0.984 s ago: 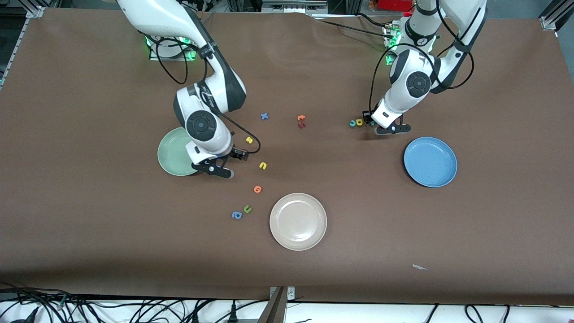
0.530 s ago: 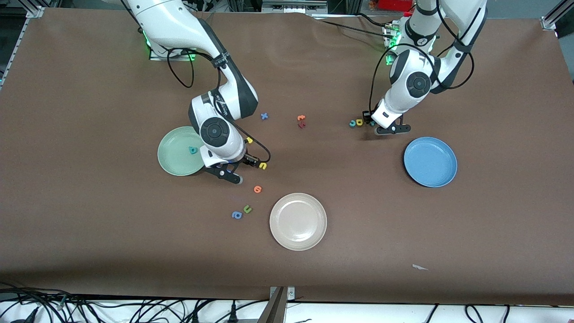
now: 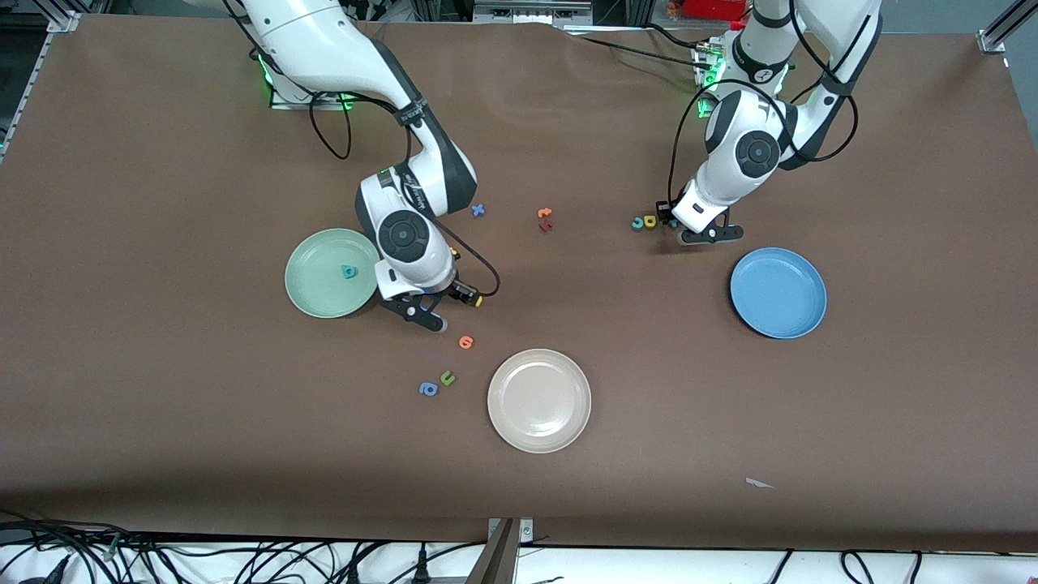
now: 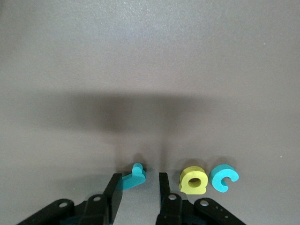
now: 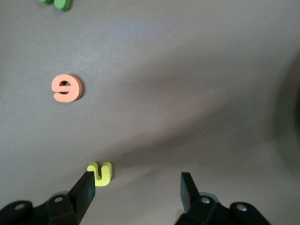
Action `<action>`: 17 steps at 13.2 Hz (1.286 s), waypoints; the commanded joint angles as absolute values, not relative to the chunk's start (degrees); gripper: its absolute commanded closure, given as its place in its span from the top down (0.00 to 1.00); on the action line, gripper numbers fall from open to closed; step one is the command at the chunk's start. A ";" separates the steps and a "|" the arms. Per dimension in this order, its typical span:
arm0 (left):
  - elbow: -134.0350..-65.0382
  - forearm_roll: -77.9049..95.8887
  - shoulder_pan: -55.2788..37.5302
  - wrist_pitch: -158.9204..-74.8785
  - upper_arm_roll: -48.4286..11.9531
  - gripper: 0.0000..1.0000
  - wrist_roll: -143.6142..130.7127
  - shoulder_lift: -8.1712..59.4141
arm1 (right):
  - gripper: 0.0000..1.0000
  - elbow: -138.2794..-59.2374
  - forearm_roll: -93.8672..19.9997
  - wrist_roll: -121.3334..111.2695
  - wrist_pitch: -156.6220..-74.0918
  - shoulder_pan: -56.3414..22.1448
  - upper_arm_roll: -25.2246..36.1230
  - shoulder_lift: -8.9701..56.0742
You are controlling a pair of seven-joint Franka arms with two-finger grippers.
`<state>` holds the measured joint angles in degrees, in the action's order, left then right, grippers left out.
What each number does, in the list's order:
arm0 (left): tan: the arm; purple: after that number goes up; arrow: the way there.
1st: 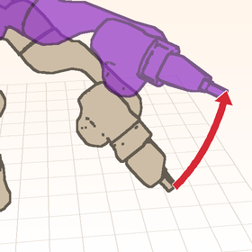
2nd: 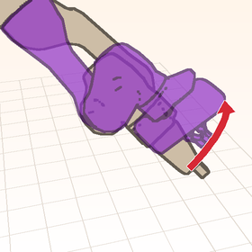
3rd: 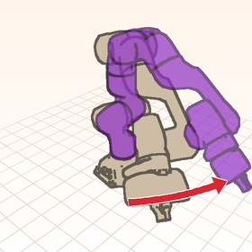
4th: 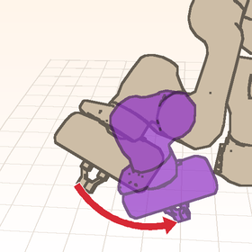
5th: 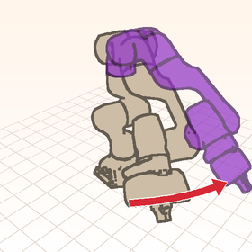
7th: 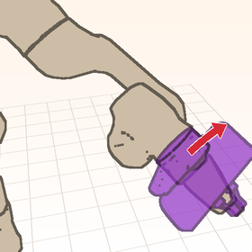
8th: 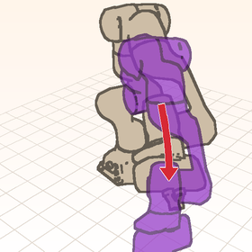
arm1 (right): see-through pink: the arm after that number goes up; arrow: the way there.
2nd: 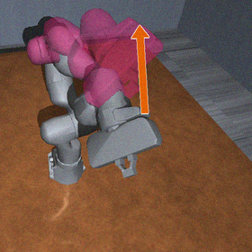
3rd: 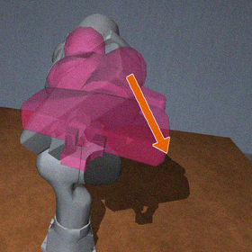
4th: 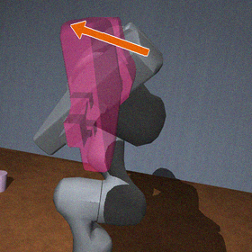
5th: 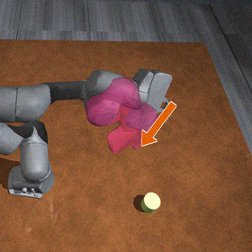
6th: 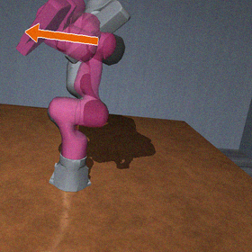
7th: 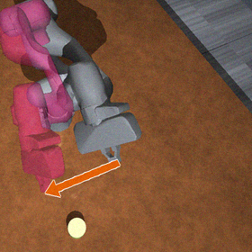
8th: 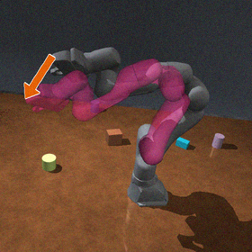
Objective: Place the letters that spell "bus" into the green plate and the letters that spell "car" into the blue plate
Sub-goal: 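Move the right gripper to the yellow u and grasp it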
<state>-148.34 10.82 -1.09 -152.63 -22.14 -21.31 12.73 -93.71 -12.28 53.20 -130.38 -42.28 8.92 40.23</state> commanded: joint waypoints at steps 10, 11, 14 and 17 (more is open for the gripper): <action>-146.69 6.59 -0.79 -150.73 -20.83 0.25 -22.15 14.85 | 0.70 -88.07 -12.13 61.97 -136.41 -43.85 6.94 47.02; -146.69 6.59 -0.70 -150.73 -20.83 0.20 -22.15 14.85 | 0.65 -88.07 -11.95 61.70 -136.41 -43.94 6.94 47.20; -146.69 6.59 -0.79 -150.73 -20.83 0.02 -22.15 14.85 | 0.46 -88.07 -8.97 61.52 -136.32 -43.95 6.94 47.20; -146.60 6.59 -0.79 -150.73 -20.83 0.00 -22.15 14.94 | 0.31 -87.98 -8.88 61.52 -135.97 -43.95 7.03 47.02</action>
<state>-147.61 8.15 -0.88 -151.39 -20.83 -21.32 13.80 -89.18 -9.94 60.92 -136.18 -43.67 6.83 45.87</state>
